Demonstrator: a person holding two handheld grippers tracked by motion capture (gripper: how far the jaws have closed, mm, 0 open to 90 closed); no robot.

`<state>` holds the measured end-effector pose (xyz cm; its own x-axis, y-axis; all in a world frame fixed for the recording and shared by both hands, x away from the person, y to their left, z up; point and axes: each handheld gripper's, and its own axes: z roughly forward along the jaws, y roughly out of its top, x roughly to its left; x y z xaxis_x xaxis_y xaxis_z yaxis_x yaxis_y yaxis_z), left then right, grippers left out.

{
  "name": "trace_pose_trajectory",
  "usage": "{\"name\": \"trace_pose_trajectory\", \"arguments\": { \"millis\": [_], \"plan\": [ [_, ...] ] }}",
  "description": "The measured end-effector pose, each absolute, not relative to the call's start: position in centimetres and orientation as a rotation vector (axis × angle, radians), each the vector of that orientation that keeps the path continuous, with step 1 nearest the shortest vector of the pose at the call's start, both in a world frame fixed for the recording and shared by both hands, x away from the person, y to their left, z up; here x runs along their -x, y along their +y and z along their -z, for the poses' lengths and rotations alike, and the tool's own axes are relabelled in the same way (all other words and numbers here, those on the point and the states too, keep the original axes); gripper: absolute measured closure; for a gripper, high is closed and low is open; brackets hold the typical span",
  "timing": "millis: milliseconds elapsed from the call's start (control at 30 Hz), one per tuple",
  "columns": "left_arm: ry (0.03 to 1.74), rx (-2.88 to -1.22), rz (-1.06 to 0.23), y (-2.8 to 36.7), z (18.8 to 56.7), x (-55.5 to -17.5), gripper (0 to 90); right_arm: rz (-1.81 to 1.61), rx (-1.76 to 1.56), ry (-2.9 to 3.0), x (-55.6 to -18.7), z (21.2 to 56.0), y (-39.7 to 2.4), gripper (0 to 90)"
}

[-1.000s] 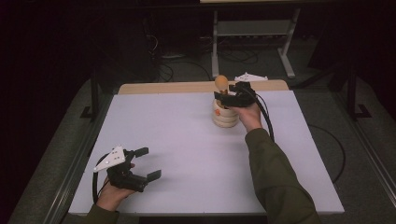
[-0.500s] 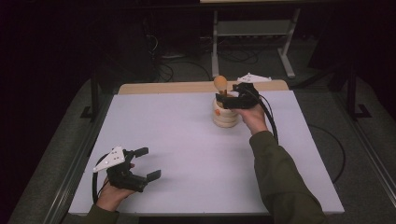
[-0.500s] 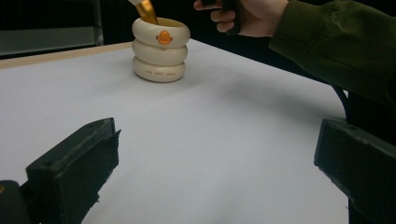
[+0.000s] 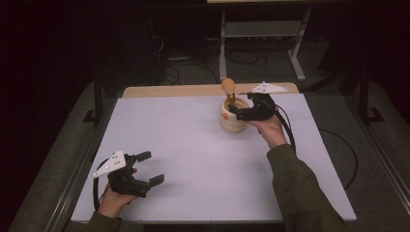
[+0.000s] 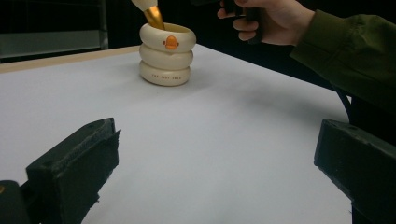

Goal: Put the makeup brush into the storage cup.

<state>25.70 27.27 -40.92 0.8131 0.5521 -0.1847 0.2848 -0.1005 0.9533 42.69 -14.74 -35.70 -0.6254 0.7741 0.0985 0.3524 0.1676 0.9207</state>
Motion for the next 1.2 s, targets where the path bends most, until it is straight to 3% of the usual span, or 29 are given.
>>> {"name": "trace_pose_trajectory", "arguments": {
  "millis": [1200],
  "plan": [
    [0.665,-1.700,-0.266,27.3,41.0,-25.8,0.0,-1.530,-0.974,2.047,-36.0,36.3,-18.1,4.0]
  ]
}}
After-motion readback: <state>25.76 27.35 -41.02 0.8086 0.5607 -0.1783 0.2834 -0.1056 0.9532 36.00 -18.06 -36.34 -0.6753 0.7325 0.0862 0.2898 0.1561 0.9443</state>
